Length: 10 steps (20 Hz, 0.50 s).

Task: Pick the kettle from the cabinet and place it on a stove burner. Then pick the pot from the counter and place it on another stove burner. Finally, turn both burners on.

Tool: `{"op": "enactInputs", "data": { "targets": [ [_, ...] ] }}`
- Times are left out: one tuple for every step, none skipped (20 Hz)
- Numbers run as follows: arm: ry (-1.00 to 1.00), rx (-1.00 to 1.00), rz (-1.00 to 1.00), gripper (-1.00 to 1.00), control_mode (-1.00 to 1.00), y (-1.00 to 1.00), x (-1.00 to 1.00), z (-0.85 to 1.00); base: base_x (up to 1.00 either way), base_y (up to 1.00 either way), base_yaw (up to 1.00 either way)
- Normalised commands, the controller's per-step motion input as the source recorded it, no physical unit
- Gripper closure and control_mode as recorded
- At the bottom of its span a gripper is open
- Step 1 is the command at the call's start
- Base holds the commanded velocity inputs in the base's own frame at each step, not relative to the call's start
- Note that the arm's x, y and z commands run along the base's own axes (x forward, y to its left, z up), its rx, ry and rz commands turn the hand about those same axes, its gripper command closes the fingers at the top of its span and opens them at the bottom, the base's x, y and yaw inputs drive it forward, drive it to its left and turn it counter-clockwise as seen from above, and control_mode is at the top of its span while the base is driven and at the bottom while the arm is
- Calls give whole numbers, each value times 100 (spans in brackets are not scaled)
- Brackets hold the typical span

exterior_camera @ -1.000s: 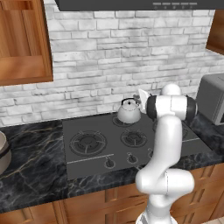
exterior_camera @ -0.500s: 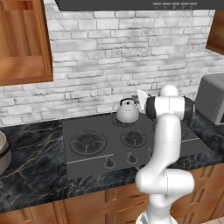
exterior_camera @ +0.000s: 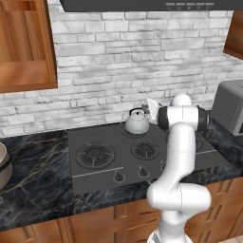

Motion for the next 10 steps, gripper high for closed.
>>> {"op": "enactInputs", "data": {
  "targets": [
    [0,2,0,100,-100,0,6,-9,0,0,0],
    [0,2,0,100,-100,0,7,-10,0,0,0],
    [0,2,0,100,-100,0,8,-10,0,0,0],
    [0,3,0,100,-100,0,8,-13,0,0,0],
    [0,2,0,100,-100,0,10,-13,0,0,0],
    [0,2,0,100,-100,0,11,-14,0,0,0],
    [0,2,0,100,-100,0,11,-11,0,0,0],
    [0,2,0,100,-100,0,11,-11,0,0,0],
    [0,1,0,100,-100,0,10,-10,0,0,0],
    [0,2,0,100,-100,0,10,-10,0,0,0]
  ]
}}
